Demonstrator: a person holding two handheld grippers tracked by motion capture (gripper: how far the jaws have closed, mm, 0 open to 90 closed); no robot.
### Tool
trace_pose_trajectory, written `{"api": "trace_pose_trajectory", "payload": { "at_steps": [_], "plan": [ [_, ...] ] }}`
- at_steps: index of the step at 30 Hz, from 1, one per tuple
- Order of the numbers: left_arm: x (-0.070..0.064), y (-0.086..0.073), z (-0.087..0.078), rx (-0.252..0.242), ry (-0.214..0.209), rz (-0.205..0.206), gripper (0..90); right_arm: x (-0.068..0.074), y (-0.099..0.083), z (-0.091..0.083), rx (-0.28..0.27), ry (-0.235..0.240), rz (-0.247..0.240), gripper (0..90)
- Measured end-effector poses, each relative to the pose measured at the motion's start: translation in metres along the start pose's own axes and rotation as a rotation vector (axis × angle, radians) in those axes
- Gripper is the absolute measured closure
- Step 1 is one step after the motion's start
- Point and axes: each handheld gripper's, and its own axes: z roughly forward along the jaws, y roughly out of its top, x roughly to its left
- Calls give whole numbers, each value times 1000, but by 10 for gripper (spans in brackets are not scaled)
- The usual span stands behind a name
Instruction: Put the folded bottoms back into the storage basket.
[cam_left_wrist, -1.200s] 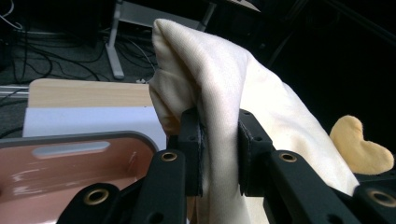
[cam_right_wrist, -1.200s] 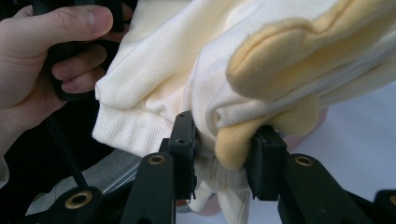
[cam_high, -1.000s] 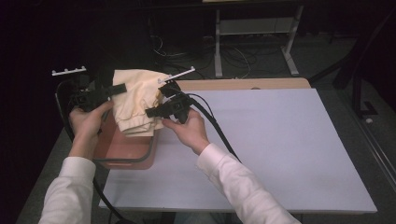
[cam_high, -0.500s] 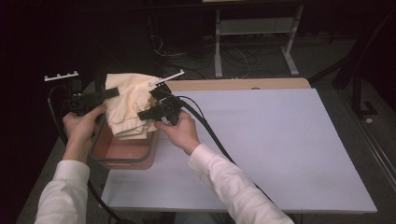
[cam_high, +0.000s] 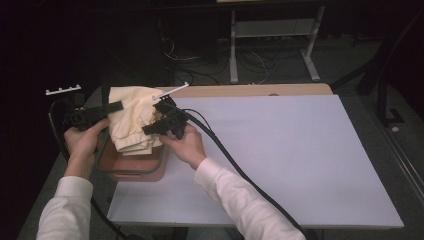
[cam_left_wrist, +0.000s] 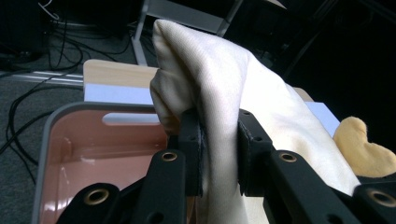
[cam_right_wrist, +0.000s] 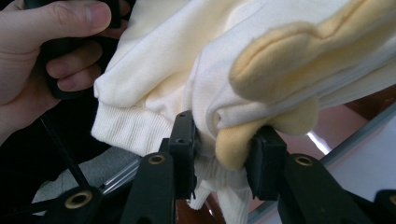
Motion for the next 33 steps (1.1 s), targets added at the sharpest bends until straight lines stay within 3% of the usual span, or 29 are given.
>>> {"api": "trace_pose_trajectory", "payload": {
  "at_steps": [14,33],
  "plan": [
    [23,-18,5,29,33,-24,744,-1,-12,30,33,13,20,662],
    [49,-42,20,66,37,-64,744,-11,-28,55,72,8,49,662]
  ]
}}
